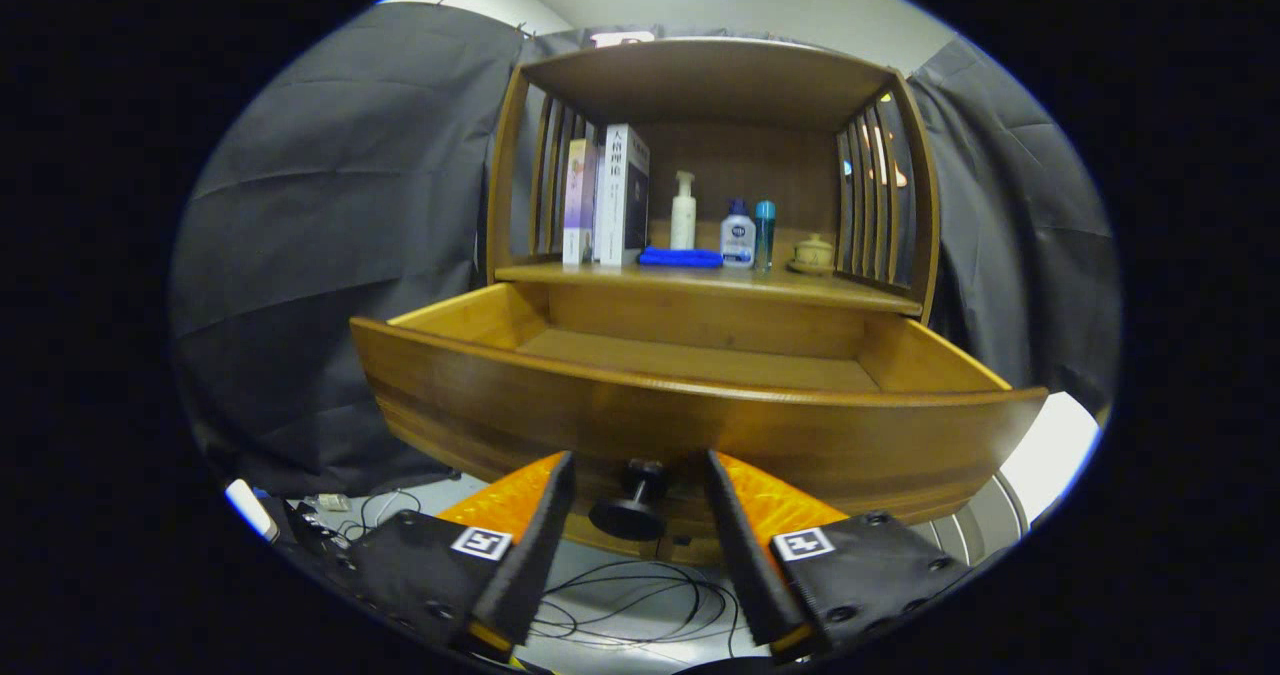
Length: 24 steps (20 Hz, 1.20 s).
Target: Pull open the drawer, take out the items inside it, and place them on the countertop above the cabinet.
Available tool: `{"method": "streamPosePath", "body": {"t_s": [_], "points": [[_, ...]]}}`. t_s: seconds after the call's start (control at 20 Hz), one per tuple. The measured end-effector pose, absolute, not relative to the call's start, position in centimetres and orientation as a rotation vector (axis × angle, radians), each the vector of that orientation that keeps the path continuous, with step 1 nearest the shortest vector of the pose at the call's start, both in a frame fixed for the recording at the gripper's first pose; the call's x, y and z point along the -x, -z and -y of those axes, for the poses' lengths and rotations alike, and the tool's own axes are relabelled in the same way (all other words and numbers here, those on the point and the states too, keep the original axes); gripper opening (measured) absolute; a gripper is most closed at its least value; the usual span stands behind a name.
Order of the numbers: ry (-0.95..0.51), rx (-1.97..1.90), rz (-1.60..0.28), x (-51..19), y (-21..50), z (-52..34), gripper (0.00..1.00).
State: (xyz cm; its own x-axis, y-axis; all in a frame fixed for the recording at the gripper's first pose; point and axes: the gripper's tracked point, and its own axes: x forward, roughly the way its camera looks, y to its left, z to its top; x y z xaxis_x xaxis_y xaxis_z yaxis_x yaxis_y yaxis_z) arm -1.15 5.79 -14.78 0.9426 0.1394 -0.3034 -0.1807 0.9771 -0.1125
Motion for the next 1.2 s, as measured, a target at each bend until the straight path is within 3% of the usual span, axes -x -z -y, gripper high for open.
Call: {"method": "streamPosePath", "body": {"t_s": [0.25, 0.7, 1.2], "points": [[-0.23, 0.097, -0.185, 0.9, 8.7, -6.2, 1.0], [-0.297, 0.149, -0.205, -5.0, 3.0, -6.1, 1.0], [-0.395, 0.221, -0.521, -12.2, 5.5, -6.8, 1.0]]}}
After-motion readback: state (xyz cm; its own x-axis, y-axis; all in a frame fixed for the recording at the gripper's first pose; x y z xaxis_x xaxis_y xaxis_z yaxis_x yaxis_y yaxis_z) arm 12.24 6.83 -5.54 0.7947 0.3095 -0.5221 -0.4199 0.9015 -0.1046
